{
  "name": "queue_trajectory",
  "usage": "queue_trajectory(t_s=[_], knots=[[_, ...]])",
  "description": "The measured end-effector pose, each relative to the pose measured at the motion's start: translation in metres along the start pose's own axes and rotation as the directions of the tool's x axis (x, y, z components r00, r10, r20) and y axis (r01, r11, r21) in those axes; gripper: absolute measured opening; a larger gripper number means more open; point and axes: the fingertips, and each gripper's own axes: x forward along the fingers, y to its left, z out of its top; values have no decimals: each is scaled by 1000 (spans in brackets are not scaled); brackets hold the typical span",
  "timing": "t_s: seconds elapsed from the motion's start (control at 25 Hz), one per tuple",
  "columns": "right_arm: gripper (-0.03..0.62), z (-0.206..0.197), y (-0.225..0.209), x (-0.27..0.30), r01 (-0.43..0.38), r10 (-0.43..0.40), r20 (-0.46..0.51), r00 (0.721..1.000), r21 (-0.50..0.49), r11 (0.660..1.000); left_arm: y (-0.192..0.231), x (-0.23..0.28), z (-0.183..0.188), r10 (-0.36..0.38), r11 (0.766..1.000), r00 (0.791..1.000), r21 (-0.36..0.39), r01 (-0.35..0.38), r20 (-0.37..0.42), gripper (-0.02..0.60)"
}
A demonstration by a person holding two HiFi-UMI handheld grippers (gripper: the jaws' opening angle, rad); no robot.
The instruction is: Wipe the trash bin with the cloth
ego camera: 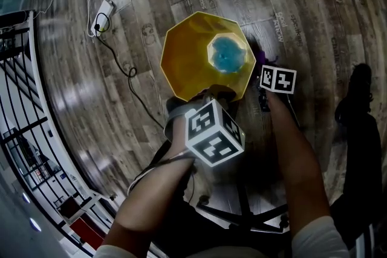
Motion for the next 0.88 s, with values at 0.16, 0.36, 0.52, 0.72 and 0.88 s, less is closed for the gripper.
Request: queue_trajectory(t_s=[0.16, 0.36, 0.52, 0.72, 0.88], knots=[[144, 0, -4, -1, 29, -30, -22, 999, -37, 999, 2, 1, 2, 15, 1000, 1000, 2, -15, 4, 26], [144, 3, -11, -7, 63, -64, -29, 998, -43, 997, 2, 1, 4, 19, 1000, 1000, -3, -19, 6, 27], [144, 8, -10, -15, 76, -77, -14, 997, -33, 997, 5, -1, 6, 33, 999, 999, -9, -32, 23, 28], [144, 17, -11, -27, 87, -87, -1, 996, -61, 994, 11, -6, 10, 75, 997, 995, -17, -74, 67, 65], [144, 23, -11, -39, 95, -95, 9, 995, -89, 991, 11, -15, 11, 91, 996, 991, -13, -90, 98, 109]])
